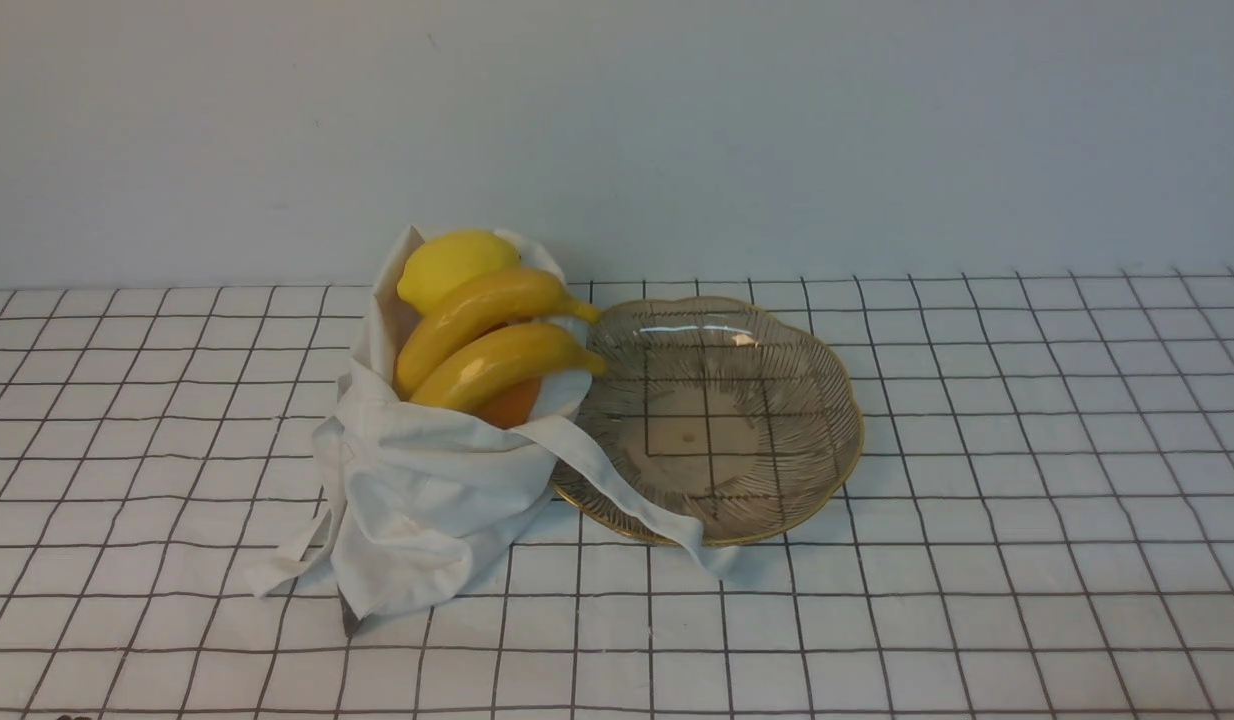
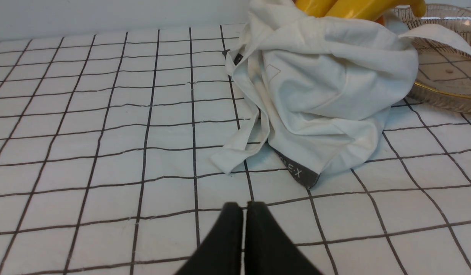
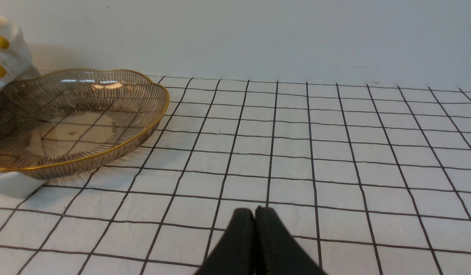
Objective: Take the fruit out of the bag on the white checkered tablecloth and place them on the plate.
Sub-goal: 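Reach into the white bag and grasp the banana with the left gripper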
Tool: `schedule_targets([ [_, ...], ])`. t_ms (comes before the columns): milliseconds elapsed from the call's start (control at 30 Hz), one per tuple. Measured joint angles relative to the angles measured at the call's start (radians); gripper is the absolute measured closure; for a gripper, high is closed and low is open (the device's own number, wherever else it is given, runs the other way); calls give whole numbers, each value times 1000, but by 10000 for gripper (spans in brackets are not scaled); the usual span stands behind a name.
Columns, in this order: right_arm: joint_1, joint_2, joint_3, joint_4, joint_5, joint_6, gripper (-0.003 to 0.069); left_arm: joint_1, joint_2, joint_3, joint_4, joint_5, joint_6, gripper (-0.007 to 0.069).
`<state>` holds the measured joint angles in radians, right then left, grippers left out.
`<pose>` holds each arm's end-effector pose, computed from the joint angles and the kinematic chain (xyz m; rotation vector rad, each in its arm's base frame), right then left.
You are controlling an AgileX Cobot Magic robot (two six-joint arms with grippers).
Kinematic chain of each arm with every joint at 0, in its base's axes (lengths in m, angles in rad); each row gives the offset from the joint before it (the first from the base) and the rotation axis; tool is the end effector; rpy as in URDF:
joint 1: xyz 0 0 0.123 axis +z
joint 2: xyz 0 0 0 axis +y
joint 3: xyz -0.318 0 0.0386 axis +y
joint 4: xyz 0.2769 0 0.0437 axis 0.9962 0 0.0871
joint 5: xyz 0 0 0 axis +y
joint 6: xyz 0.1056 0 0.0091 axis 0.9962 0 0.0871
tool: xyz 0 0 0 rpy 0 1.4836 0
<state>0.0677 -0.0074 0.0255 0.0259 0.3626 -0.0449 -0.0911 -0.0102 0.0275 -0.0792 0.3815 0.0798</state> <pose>0.0606 0.0051 0.1672 -0.0887 1.8623 0.0411 0.0595 -0.0086 0.1648 0.1118 1.8788 -0.0859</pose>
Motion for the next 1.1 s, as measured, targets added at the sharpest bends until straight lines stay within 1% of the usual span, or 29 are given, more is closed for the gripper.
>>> schedule_targets([
  [267,0,0,0,0,0,0,673,0,0,0,-2,0,-2,633],
  [367,0,0,0,0,0,0,673,0,0,0,-81,0,-57,633],
  [400,0,0,0,0,0,0,673,0,0,0,-219,0,-143,633],
  [433,0,0,0,0,0,0,673,0,0,1,-293,0,-187,633],
  [500,0,0,0,0,0,0,673,0,0,1,-495,1,-302,633],
  [533,0,0,0,0,0,0,673,0,0,1,-512,1,-302,633],
  [600,0,0,0,0,0,0,673,0,0,1,-644,0,-341,633],
  [633,0,0,0,0,0,0,673,0,0,1,-652,-2,-341,633],
  [667,0,0,0,0,0,0,673,0,0,1,-700,-22,-329,633],
  [700,0,0,0,0,0,0,673,0,0,1,-703,-24,-328,633],
  [767,0,0,0,0,0,0,673,0,0,-1,-761,-47,-307,633],
  [900,0,0,0,0,0,0,673,0,5,-91,-781,13,-194,633],
  [967,0,0,0,0,0,0,673,0,66,-201,-764,76,-124,633],
  [1100,0,0,0,0,0,0,673,0,301,-399,-640,248,-58,633],
])
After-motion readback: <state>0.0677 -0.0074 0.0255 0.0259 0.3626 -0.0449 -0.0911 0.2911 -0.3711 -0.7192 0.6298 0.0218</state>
